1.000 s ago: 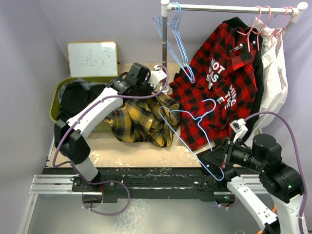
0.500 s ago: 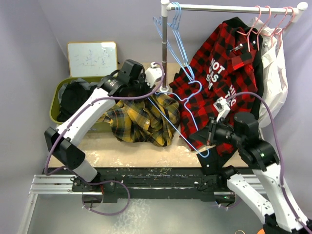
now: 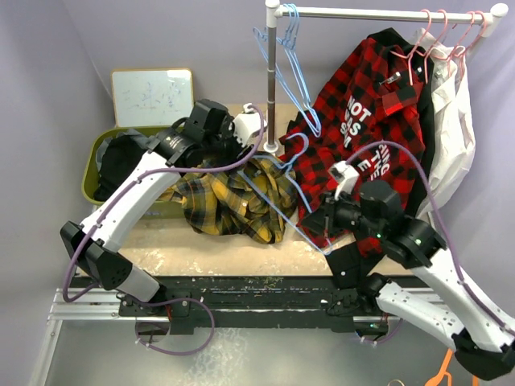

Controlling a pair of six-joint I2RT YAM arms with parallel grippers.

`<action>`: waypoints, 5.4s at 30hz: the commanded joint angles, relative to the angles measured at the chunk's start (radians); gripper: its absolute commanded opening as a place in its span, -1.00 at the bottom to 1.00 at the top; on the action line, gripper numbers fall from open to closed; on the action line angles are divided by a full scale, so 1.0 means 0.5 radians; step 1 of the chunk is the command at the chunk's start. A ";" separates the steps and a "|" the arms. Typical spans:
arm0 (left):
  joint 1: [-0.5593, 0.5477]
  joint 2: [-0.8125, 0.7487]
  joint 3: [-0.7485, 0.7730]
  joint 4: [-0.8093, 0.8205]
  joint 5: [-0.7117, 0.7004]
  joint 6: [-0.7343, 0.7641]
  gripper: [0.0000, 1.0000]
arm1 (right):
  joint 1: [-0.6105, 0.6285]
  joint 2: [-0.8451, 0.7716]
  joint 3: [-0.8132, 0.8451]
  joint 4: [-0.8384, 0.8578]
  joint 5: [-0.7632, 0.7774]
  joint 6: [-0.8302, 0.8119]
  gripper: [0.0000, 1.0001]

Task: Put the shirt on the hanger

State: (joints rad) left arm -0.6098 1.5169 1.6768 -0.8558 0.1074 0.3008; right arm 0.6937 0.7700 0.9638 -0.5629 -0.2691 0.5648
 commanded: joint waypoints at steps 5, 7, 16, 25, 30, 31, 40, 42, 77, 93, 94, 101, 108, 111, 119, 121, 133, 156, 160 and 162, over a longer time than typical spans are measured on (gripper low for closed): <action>-0.014 0.042 -0.106 0.016 0.263 -0.003 0.77 | 0.004 -0.517 0.111 -0.434 0.477 0.168 -1.00; -0.022 0.095 -0.126 0.025 0.256 0.001 0.80 | 0.005 -0.554 0.103 -0.480 0.437 0.180 -1.00; -0.031 0.293 -0.279 0.278 -0.048 0.008 0.23 | 0.003 -0.587 -0.036 -0.522 0.249 0.141 -1.00; -0.031 0.209 -0.186 0.306 -0.147 0.014 -1.00 | 0.003 -0.487 -0.115 -0.286 0.041 0.069 -1.00; -0.032 0.101 -0.095 0.140 0.167 0.032 -1.00 | 0.003 -0.357 -0.179 -0.011 0.098 0.009 -1.00; -0.032 0.077 -0.083 0.105 0.254 0.040 -1.00 | 0.002 -0.317 -0.196 0.059 0.101 -0.002 -1.00; -0.031 -0.081 -0.006 -0.058 0.378 0.140 -0.99 | 0.003 -0.029 -0.235 0.677 -0.045 -0.006 -1.00; -0.031 -0.091 -0.007 -0.056 0.334 0.157 -0.99 | 0.006 -0.028 -0.314 0.921 -0.095 0.090 -1.00; 0.144 -0.213 0.235 -0.028 0.138 0.169 -0.94 | 0.150 0.437 -0.539 1.999 0.046 0.075 -1.00; 0.197 -0.299 -0.349 0.155 0.151 0.130 -0.07 | 0.171 0.780 -0.397 2.193 0.215 -0.182 -1.00; 0.233 -0.290 -0.345 0.180 0.168 0.095 0.56 | 0.172 0.796 -0.420 2.206 0.181 -0.183 -1.00; 0.639 -0.176 -0.045 0.262 0.637 0.428 0.99 | 0.169 0.854 -0.598 2.430 0.042 -0.212 -1.00; 0.839 0.109 0.254 -0.319 1.598 1.252 0.99 | 0.167 0.950 -0.573 2.432 0.044 -0.303 -1.00; 0.839 0.226 0.399 -0.639 1.794 1.637 1.00 | 0.166 0.975 -0.564 2.428 0.052 -0.326 -1.00; 0.836 0.459 0.695 -1.144 1.930 2.333 0.75 | 0.156 0.976 -0.566 2.405 0.090 -0.351 -1.00; 0.836 0.506 0.745 -1.160 1.923 2.372 0.68 | 0.157 0.976 -0.571 2.401 0.096 -0.348 -1.00; 0.798 0.637 0.783 -1.121 1.934 2.440 0.19 | 0.154 1.004 -0.516 2.367 0.109 -0.372 -1.00; 0.704 0.523 0.917 -1.018 1.947 1.998 -1.00 | 0.148 0.788 -0.395 2.316 0.350 -0.399 -0.56; 0.704 0.451 1.060 -1.028 1.814 1.820 -1.00 | 0.137 0.674 -0.369 2.195 0.461 -0.438 0.92; 0.712 0.413 1.097 -1.049 1.740 1.778 -1.00 | 0.125 0.534 -0.408 2.134 0.560 -0.456 1.00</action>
State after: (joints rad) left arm -0.2581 1.8153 2.1399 -1.4151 0.9691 1.3190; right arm 0.7521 1.1484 0.7383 0.5262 -0.0616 0.3504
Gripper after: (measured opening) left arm 0.048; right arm 0.964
